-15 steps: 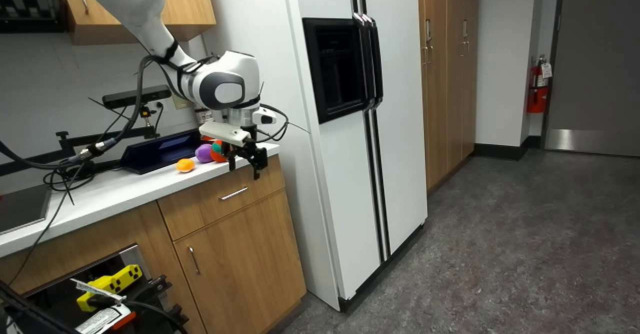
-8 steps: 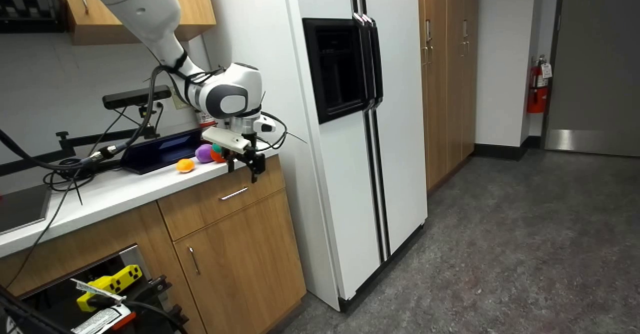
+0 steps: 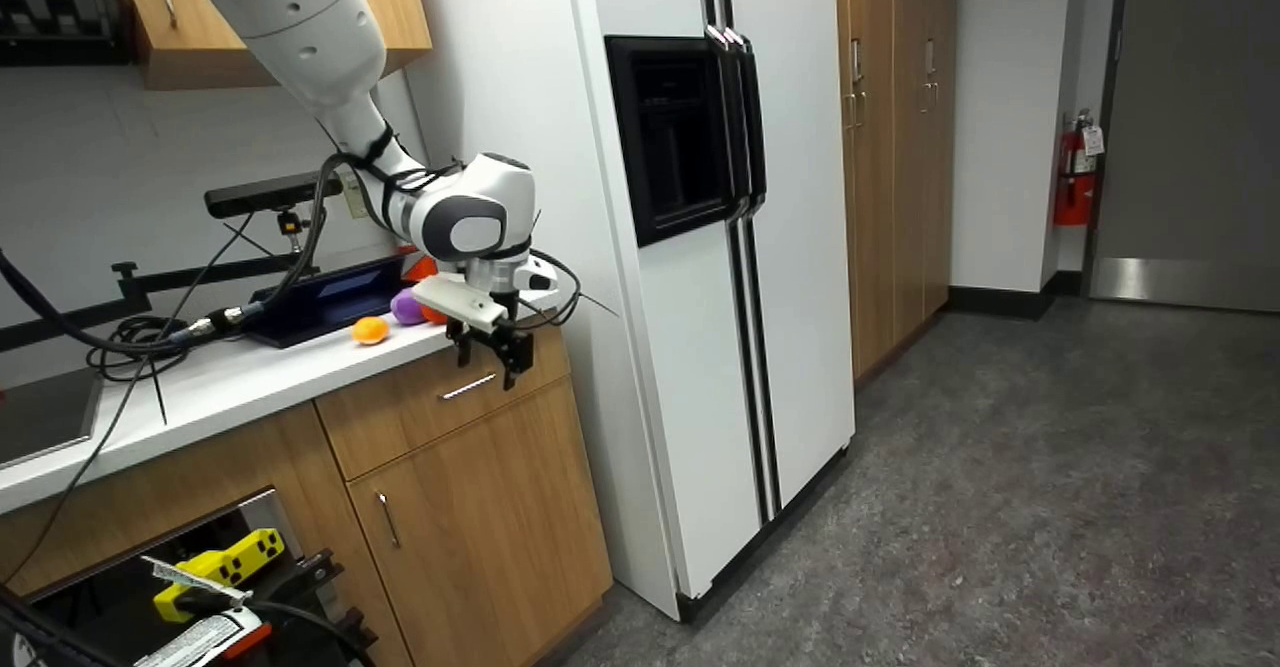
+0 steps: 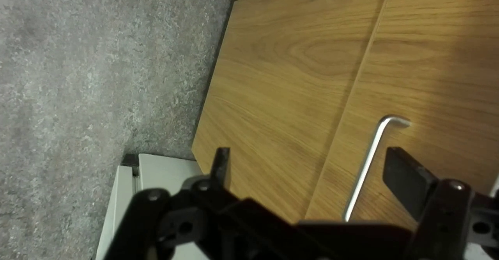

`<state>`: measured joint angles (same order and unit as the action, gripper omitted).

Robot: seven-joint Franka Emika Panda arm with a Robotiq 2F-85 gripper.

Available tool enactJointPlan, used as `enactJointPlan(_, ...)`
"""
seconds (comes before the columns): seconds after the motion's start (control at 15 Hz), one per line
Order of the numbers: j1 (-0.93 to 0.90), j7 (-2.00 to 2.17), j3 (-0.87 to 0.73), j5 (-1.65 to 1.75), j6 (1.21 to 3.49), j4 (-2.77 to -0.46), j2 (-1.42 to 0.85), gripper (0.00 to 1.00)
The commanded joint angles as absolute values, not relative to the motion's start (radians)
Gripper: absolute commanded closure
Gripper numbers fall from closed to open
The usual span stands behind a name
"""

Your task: Open the drawer

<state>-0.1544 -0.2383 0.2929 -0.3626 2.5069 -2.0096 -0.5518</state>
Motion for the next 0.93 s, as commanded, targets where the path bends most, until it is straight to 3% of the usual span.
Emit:
enactJointPlan(0.0,-0.106,-0.282,0.350,-0.403,2.515,-1.934,-0.659,0.00)
enactJointPlan(0.87,-0.039,-0.298,0.472,-0.474,2.490,-1.722,-0.885,0.00)
